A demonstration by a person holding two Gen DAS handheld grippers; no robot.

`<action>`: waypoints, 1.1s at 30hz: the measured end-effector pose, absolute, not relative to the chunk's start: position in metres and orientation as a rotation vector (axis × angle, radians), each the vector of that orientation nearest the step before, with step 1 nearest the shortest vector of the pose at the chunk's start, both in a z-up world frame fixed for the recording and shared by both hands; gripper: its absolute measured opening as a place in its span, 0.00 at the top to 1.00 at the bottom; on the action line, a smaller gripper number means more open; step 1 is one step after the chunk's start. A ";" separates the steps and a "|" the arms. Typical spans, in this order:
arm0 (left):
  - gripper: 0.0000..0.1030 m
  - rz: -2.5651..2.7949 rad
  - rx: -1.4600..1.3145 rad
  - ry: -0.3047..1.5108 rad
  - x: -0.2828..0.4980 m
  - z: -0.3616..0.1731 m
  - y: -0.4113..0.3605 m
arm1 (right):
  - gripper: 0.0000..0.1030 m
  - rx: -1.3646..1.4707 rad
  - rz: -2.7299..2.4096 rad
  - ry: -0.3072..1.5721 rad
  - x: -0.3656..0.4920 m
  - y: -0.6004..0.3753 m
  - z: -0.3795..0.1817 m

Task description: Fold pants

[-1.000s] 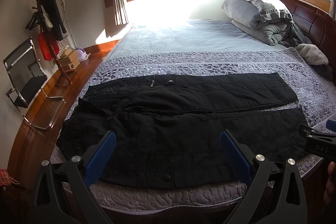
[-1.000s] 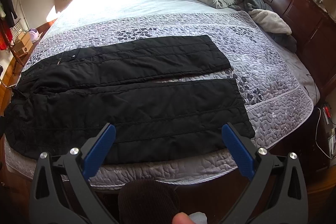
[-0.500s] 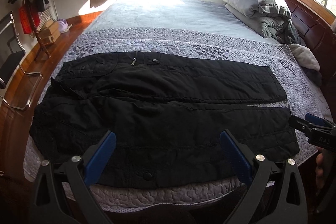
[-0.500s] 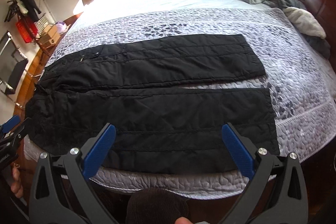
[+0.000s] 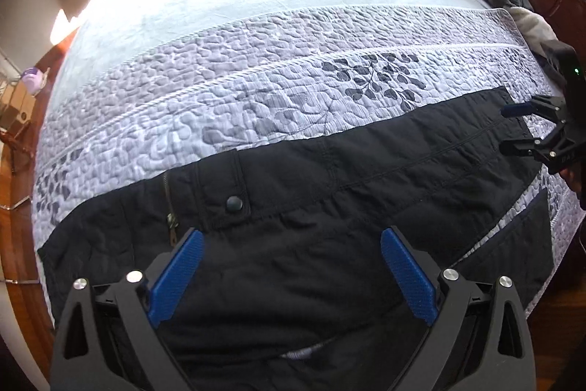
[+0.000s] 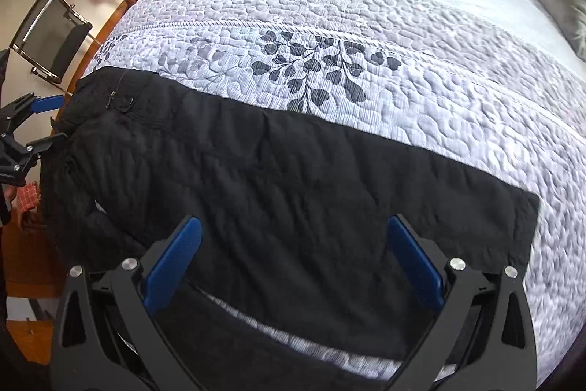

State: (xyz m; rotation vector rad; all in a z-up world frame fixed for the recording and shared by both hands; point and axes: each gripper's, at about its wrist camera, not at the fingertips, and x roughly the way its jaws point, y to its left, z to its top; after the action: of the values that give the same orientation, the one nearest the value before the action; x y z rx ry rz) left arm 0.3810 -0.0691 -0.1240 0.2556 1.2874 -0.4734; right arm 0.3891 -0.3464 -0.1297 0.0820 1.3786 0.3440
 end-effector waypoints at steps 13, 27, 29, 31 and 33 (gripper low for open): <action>0.32 -0.735 0.227 1.463 0.466 -0.201 -0.093 | 0.02 -0.053 0.670 1.532 0.474 -0.333 -0.186; 0.15 -0.817 0.222 1.497 0.490 -0.217 -0.099 | 0.61 -0.408 0.751 1.545 0.437 -0.319 -0.186; 0.15 -0.840 0.231 1.488 0.489 -0.220 -0.100 | 0.87 -0.395 0.764 1.548 0.429 -0.327 -0.180; 0.15 -0.849 0.256 1.483 0.489 -0.224 -0.102 | 0.94 -0.387 0.779 1.521 0.419 -0.337 -0.170; 0.15 -0.859 0.260 1.491 0.492 -0.229 -0.103 | 0.95 -0.393 0.786 1.472 0.409 -0.341 -0.158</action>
State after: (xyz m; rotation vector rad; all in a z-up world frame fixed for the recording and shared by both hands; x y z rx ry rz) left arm 0.4919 -0.1033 -0.2286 0.2600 1.4909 -0.8592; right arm 0.4089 -0.3407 -0.1580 -0.3935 1.4715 0.7864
